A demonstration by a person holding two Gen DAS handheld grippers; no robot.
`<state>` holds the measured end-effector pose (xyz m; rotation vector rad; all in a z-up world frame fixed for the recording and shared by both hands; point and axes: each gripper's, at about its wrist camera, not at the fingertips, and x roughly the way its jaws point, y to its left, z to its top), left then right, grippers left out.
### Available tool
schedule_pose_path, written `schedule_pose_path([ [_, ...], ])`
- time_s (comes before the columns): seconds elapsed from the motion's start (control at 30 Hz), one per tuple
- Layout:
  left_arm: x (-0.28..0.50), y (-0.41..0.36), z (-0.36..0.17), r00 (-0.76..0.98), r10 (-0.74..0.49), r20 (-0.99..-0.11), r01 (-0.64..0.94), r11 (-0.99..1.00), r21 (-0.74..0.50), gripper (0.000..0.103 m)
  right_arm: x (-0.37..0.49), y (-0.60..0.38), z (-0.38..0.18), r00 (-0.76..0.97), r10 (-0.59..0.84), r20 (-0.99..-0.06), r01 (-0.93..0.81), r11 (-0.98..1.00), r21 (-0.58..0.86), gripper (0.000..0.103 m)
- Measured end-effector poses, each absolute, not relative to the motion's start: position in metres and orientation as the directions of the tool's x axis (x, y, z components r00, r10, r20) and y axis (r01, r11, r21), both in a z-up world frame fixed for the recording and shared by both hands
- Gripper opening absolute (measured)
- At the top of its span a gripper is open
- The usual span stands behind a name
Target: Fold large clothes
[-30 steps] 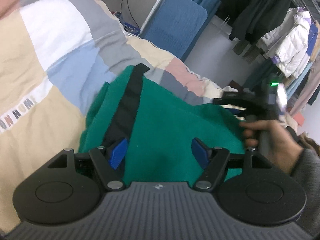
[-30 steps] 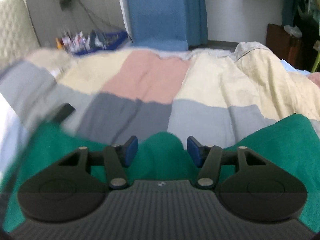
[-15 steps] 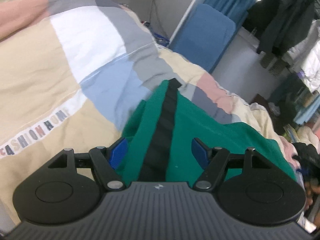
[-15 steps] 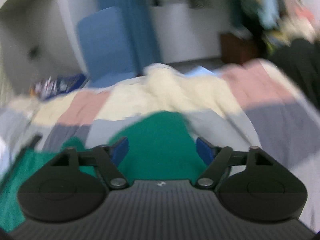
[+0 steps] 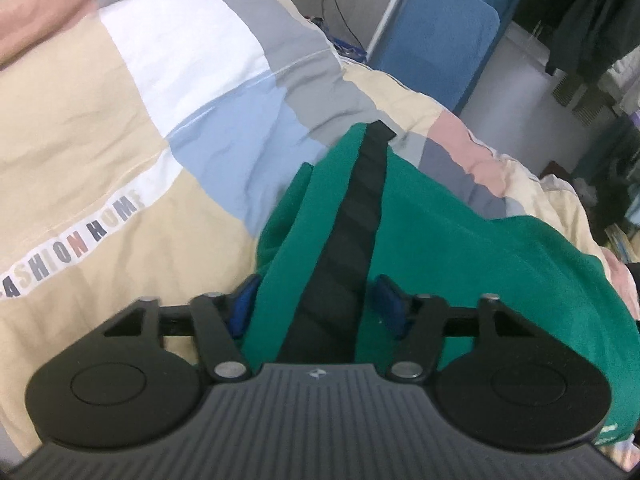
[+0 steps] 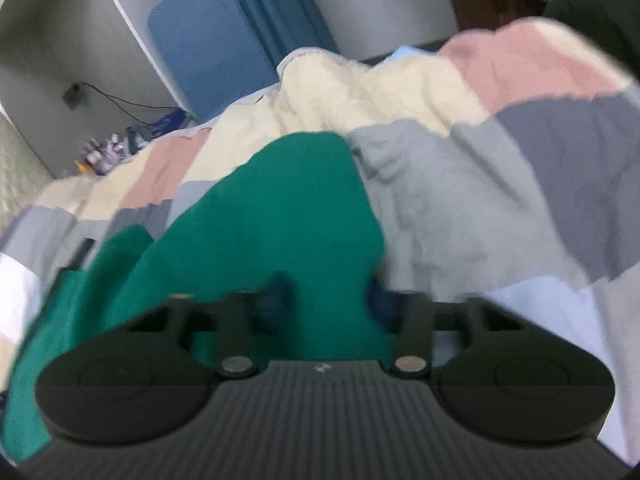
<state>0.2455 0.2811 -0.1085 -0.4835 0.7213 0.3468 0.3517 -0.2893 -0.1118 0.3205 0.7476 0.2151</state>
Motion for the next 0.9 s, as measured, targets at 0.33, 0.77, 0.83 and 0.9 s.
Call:
schedule_pose_path([
  [0.33, 0.238, 0.291, -0.096, 0.753, 0.134, -0.644, -0.448, 0.821, -0.353, 0.008, 0.337, -0.311, -0.081, 0.846, 0.196, -0.496, -0.058, 0.959, 0.278, 0.007],
  [0.77, 0.242, 0.281, -0.102, 0.721, 0.139, -0.679, -0.431, 0.857, -0.282, 0.017, 0.332, -0.314, -0.112, 0.782, 0.186, -0.594, 0.012, 0.95, 0.313, 0.012],
  [0.83, 0.238, 0.277, -0.095, 0.72, 0.146, -0.678, -0.433, 0.859, -0.274, 0.039, 0.322, -0.316, -0.102, 0.791, 0.197, -0.58, 0.012, 0.942, 0.336, 0.023],
  [0.9, 0.231, 0.272, -0.088, 0.733, 0.146, -0.664, -0.421, 0.864, -0.275, 0.051, 0.312, -0.318, -0.091, 0.802, 0.213, -0.557, 0.001, 0.934, 0.358, 0.04],
])
